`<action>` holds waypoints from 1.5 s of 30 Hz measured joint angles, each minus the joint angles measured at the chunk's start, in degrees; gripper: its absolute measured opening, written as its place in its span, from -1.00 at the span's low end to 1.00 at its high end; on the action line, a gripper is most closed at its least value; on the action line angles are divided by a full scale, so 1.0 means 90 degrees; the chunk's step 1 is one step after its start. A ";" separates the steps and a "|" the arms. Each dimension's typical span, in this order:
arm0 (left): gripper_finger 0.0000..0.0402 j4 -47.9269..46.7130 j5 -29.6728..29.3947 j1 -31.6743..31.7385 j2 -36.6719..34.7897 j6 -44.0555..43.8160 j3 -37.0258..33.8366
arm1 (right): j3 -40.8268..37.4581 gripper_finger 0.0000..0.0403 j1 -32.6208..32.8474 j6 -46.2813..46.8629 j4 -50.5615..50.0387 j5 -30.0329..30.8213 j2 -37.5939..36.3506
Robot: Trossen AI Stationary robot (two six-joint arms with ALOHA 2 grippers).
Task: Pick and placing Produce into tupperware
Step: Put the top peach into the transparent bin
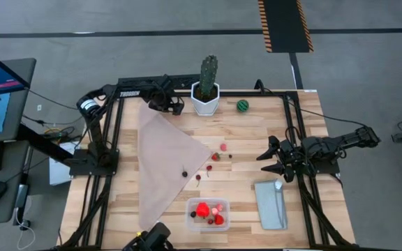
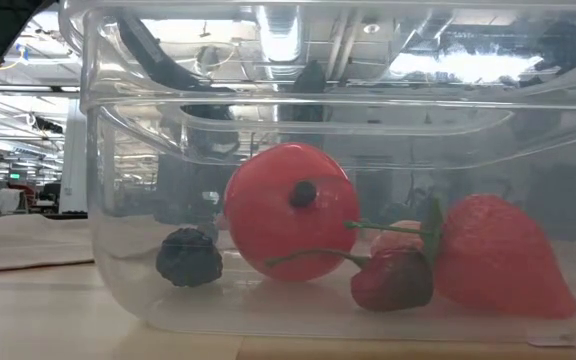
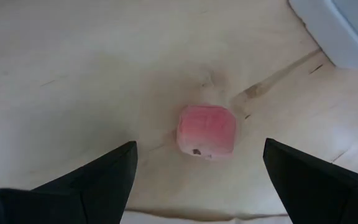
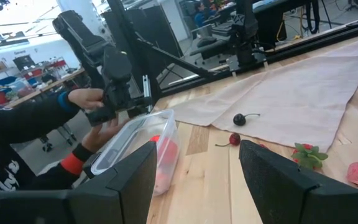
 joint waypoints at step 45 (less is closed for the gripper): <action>-0.53 -0.0161 0.0197 -0.1056 -0.0675 0.0304 0.0000 | 0.0000 0.27 0.0000 0.0000 0.0000 -0.0002 0.0000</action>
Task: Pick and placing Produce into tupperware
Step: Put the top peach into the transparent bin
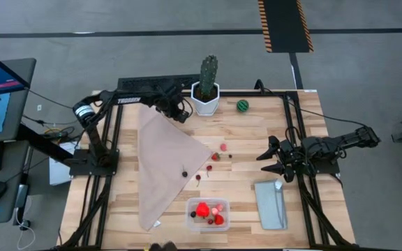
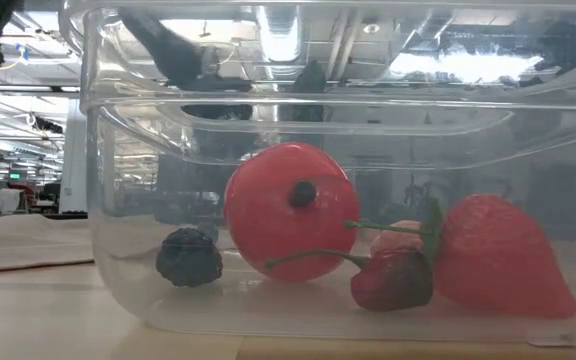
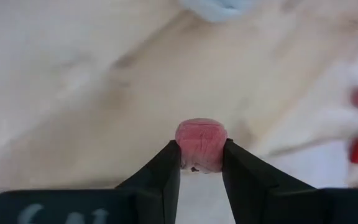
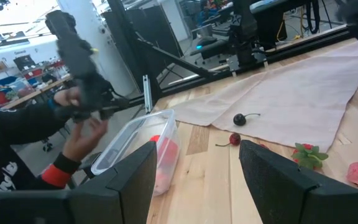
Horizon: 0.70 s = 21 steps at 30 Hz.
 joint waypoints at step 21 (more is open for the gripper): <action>-0.55 0.1053 -0.2787 -0.4331 -0.1461 -0.0831 -0.0002 | 0.0000 0.27 0.0000 0.0000 0.0002 0.0002 0.0000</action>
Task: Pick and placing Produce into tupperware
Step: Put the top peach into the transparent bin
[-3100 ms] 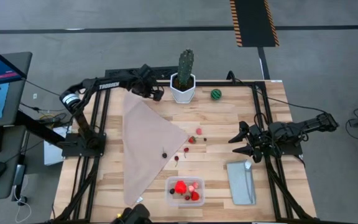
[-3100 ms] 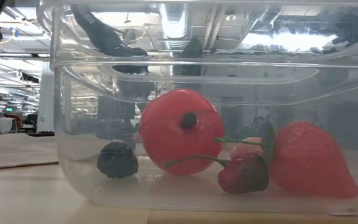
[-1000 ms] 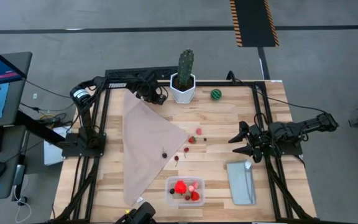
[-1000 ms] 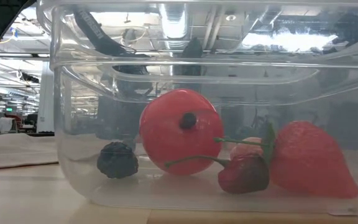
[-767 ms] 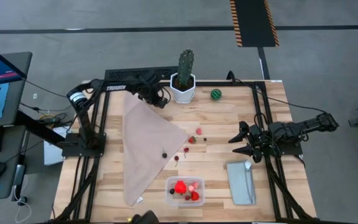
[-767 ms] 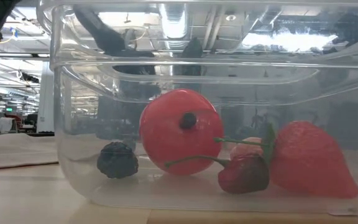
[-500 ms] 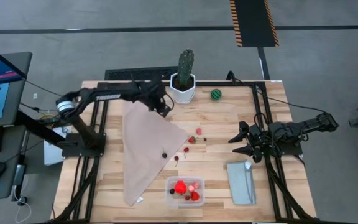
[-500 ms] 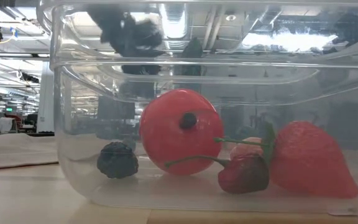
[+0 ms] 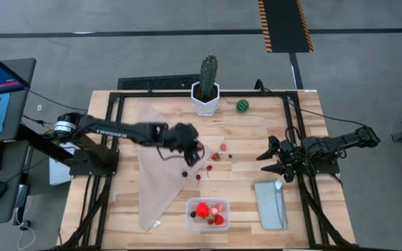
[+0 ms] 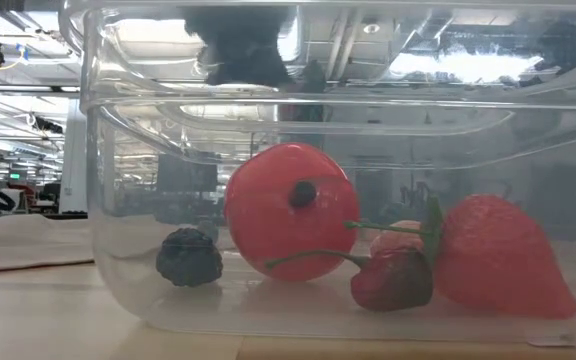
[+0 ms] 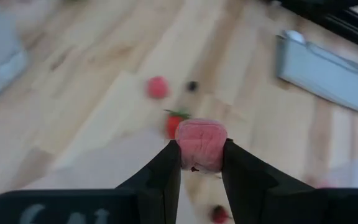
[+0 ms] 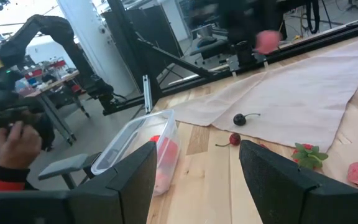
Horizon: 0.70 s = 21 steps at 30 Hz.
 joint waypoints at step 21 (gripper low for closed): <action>-0.55 0.1744 -0.1106 -0.2859 0.1293 -0.0112 -0.0046 | 0.0000 0.27 0.0000 0.0002 0.0001 0.0000 0.0119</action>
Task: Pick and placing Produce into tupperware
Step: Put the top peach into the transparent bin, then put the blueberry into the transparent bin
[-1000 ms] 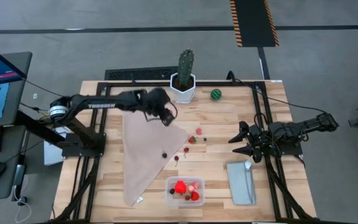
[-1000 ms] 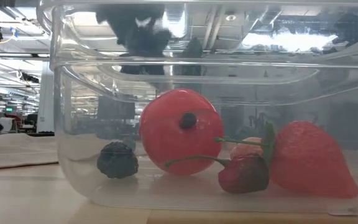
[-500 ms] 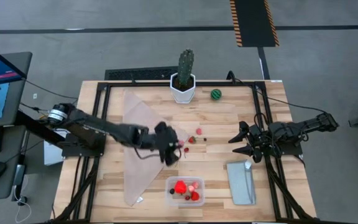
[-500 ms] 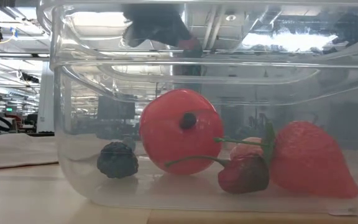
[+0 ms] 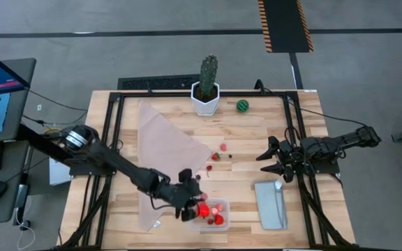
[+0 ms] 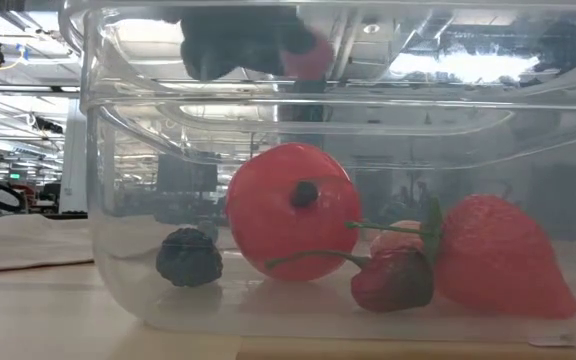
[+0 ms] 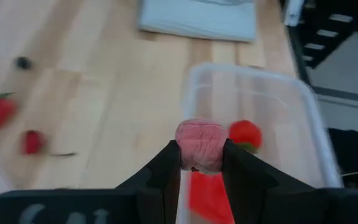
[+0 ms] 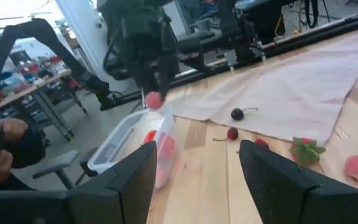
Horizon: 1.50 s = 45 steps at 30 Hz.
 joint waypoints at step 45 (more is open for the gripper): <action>-0.06 -0.0103 -0.2335 -0.0790 -0.0528 0.1104 -0.0185 | 0.0000 0.27 0.0000 -0.0002 -0.0001 -0.0001 0.0046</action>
